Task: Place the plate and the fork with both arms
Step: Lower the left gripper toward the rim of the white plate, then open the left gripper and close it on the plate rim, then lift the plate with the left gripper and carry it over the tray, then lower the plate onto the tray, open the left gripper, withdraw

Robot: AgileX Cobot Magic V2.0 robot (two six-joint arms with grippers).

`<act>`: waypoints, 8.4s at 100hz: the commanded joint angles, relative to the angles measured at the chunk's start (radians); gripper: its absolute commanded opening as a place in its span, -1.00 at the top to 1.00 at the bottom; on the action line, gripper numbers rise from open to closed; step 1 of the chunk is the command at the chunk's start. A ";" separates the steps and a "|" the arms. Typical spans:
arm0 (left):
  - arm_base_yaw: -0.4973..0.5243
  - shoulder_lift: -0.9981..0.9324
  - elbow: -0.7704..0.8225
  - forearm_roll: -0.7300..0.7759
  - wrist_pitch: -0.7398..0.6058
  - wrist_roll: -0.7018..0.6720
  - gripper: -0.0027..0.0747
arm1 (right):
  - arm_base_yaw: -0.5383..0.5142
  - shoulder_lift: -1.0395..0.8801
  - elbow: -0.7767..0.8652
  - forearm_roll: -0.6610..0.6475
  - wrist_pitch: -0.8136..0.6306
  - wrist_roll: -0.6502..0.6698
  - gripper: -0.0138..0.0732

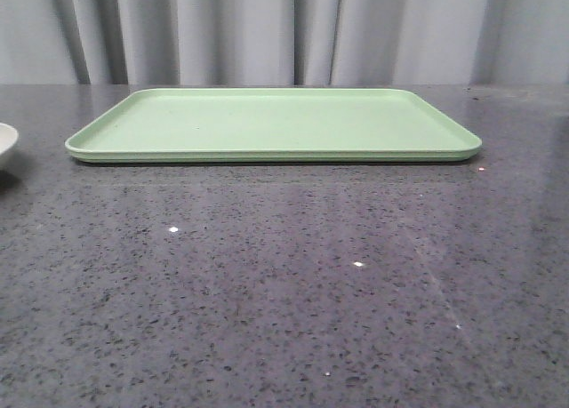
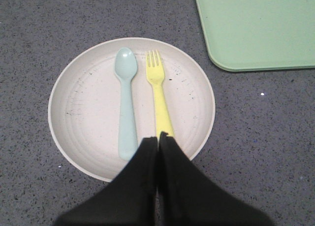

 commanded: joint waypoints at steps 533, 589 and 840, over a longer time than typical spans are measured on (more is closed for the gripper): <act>0.479 0.497 -0.050 -0.532 -0.229 0.227 0.98 | -0.004 0.012 -0.034 -0.008 -0.039 -0.004 -0.48; 0.408 0.520 -0.191 -0.693 -0.194 0.260 0.98 | -0.004 0.012 -0.034 -0.008 -0.089 -0.004 -0.48; -0.289 1.210 -0.590 -0.317 -0.574 -0.337 0.98 | -0.004 0.012 -0.033 -0.008 -0.100 -0.004 -0.48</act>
